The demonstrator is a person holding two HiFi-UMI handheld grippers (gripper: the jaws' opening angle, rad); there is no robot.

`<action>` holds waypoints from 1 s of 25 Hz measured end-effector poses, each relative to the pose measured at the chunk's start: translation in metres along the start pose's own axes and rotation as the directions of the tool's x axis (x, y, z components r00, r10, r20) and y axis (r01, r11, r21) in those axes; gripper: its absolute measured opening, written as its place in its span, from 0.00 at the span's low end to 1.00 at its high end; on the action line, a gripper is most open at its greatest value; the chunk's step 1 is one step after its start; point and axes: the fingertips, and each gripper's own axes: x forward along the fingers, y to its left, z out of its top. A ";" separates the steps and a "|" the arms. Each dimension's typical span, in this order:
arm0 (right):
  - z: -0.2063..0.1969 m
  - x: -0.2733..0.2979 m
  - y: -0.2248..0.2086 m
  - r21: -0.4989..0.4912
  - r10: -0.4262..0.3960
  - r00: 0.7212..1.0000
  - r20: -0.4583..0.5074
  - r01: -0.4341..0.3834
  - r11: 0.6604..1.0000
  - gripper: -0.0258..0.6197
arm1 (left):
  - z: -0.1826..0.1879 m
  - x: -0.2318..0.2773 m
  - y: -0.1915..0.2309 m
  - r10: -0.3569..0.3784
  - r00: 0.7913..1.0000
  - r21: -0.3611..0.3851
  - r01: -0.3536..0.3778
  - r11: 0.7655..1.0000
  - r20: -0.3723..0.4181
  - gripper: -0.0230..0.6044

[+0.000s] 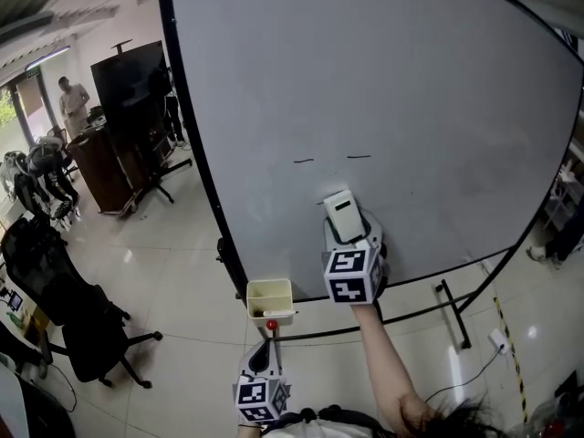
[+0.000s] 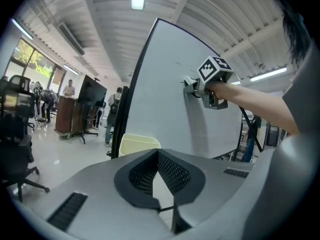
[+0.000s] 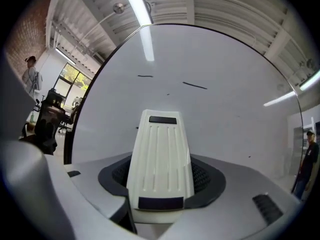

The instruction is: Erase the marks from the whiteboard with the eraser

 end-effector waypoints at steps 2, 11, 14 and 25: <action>-0.010 0.003 0.036 -0.095 0.057 0.997 -0.052 -0.061 0.994 0.46 | 0.003 0.006 0.000 0.004 1.000 -0.010 -0.004 1.000 0.004 0.00; 0.011 -0.014 0.015 0.053 0.169 0.985 0.033 -0.171 0.984 0.46 | 0.002 0.017 -0.017 -0.015 1.000 -0.019 0.015 1.000 0.013 0.00; 0.049 -0.027 -0.067 0.203 0.100 0.986 0.133 -0.126 0.971 0.46 | 0.001 0.018 -0.020 -0.020 1.000 -0.017 0.020 1.000 0.007 0.00; 0.075 -0.016 -0.102 -0.012 -0.034 0.996 -0.081 0.033 0.999 0.46 | 0.005 0.021 -0.029 -0.024 1.000 -0.028 0.024 0.999 -0.010 0.00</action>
